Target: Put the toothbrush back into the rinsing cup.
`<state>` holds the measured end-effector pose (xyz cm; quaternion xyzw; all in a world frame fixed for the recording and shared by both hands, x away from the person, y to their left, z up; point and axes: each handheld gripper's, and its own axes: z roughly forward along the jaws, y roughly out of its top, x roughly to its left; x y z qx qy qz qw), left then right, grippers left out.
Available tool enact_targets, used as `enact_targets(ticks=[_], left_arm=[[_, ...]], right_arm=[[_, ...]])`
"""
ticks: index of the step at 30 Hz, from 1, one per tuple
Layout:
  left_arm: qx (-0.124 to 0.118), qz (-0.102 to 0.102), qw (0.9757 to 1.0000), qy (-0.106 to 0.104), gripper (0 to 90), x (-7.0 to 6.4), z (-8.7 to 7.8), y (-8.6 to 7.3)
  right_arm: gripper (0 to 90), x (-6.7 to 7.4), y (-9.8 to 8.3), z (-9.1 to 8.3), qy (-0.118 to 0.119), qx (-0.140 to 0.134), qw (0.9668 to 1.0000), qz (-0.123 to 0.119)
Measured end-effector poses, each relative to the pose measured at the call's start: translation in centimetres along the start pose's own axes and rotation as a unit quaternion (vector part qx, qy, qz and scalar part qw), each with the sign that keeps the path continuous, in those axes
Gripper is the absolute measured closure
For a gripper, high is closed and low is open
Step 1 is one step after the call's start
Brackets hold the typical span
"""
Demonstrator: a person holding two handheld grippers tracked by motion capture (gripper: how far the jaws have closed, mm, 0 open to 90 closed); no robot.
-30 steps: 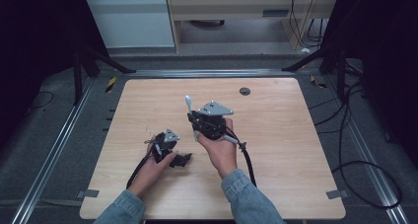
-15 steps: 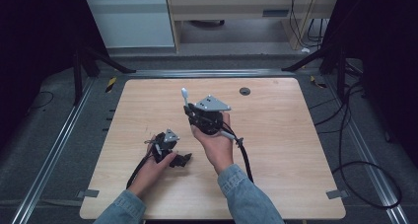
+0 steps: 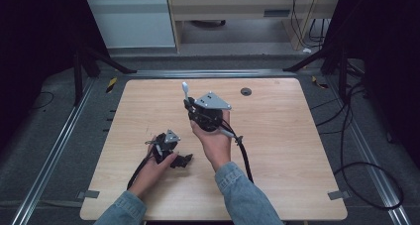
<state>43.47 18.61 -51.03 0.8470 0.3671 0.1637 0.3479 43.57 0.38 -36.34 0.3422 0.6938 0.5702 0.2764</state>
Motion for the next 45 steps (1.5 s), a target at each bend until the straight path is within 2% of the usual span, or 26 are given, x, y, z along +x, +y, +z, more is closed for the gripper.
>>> enact_targets(ticks=[8,14,22,28,45], left_arm=[[0.000,0.000,1.0000,0.000,0.0,0.0,0.0,0.0],[0.000,0.000,1.0000,0.000,0.0,0.0,0.0,0.0],[0.001,0.001,1.0000,0.000,0.0,0.0,0.0,0.0],[-0.002,0.001,1.0000,0.001,0.0,0.0,0.0,0.0],[-0.001,0.001,1.0000,0.001,0.0,0.0,0.0,0.0]], right_arm=[[79.6,0.0,-0.1,0.3,-0.002,-0.014,0.9999,0.006],[79.6,0.0,-0.1,0.5,-0.011,-0.019,0.9997,-0.010],[79.6,-0.5,-0.5,1.1,-0.022,-0.030,0.9992,-0.010],[79.6,-0.8,-0.8,1.4,-0.033,-0.033,0.9986,-0.024],[79.5,-1.6,-1.4,2.1,-0.048,-0.037,0.9976,-0.032]])
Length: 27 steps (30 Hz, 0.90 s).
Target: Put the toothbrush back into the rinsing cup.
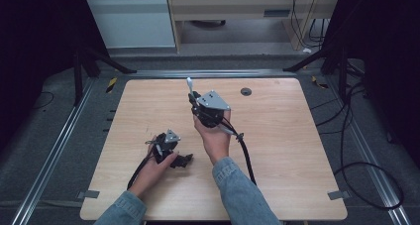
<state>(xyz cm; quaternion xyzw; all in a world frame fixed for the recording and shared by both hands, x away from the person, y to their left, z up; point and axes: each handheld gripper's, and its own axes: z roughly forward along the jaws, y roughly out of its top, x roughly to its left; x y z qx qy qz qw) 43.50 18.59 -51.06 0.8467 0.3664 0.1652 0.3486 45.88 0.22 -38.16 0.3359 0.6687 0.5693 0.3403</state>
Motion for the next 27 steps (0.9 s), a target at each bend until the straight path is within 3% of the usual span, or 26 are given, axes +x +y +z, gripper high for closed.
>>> enact_targets(ticks=[27], left_arm=[[0.000,0.000,1.0000,0.000,0.0,-0.01,0.00,0.00]], right_arm=[[79.5,-0.52,-0.71,0.68,-0.010,0.005,0.9999,0.002]])
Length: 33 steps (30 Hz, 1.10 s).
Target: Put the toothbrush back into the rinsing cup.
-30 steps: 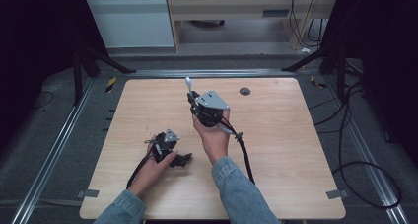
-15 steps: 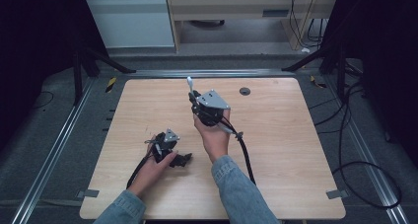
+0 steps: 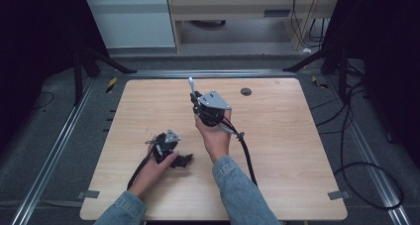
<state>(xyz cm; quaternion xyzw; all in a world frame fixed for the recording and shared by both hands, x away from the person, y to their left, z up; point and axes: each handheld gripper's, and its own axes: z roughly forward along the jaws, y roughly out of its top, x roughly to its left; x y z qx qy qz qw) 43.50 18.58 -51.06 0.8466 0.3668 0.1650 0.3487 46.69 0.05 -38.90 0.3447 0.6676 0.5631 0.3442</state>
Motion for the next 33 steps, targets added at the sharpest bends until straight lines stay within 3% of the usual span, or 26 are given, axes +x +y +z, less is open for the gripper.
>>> enact_targets(ticks=[33], left_arm=[[0.000,0.000,1.0000,0.000,0.0,0.0,0.0,0.0]], right_arm=[[79.5,-0.3,-2.9,0.7,0.003,0.026,0.9997,0.001]])
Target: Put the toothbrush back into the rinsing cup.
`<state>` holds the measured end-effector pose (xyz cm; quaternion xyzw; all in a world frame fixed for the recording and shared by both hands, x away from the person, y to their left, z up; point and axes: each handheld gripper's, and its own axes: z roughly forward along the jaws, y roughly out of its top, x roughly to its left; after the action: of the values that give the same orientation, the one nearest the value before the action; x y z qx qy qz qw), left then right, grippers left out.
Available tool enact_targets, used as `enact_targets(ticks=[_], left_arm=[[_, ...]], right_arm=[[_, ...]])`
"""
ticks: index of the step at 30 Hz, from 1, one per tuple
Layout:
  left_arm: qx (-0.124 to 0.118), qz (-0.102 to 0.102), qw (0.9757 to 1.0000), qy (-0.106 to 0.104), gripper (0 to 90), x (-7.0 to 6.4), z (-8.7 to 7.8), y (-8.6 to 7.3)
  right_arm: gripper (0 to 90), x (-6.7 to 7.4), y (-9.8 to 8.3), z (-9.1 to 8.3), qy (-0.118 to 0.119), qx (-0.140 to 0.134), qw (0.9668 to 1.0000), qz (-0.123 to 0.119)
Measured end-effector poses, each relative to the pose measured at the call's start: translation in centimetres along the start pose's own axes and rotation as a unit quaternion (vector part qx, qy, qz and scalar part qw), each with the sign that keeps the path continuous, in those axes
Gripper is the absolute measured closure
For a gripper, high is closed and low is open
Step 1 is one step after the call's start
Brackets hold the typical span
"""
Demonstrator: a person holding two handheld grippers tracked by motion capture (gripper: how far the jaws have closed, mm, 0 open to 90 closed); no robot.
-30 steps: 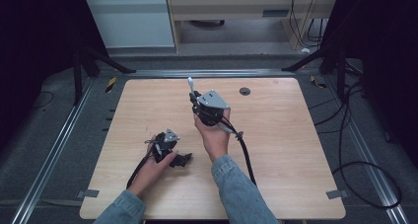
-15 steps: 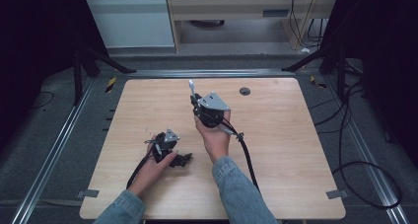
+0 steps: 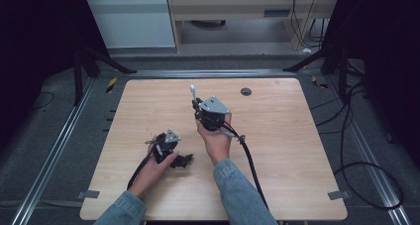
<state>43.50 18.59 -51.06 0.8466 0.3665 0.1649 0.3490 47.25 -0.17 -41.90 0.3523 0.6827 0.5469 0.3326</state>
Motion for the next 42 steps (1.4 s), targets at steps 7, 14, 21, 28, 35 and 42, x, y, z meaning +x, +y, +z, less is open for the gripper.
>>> enact_targets(ticks=[7,14,21,28,35,42], left_arm=[[0.000,-0.001,1.0000,0.000,0.0,0.0,0.0,0.0],[0.001,-0.002,1.0000,-0.002,0.0,0.0,0.0,0.0],[0.002,-0.001,1.0000,-0.002,0.0,0.0,0.0,0.0],[0.002,-0.001,1.0000,-0.001,0.0,0.0,0.0,0.0],[0.003,0.000,1.0000,-0.001,0.0,0.0,0.0,0.0],[0.003,0.000,1.0000,-0.002,0.0,0.0,0.0,0.0]], right_arm=[[79.5,-0.2,-0.8,0.0,0.000,0.006,1.0000,0.005],[79.5,-0.2,-1.4,0.1,0.001,0.009,0.9999,0.009],[79.5,-0.1,-1.8,0.3,0.004,0.011,0.9999,0.009],[79.5,0.1,-2.0,0.3,0.005,0.012,0.9999,0.009],[79.5,0.1,-2.4,0.4,0.006,0.011,0.9999,0.007],[79.5,0.0,-2.9,0.4,0.004,0.010,0.9999,0.008]])
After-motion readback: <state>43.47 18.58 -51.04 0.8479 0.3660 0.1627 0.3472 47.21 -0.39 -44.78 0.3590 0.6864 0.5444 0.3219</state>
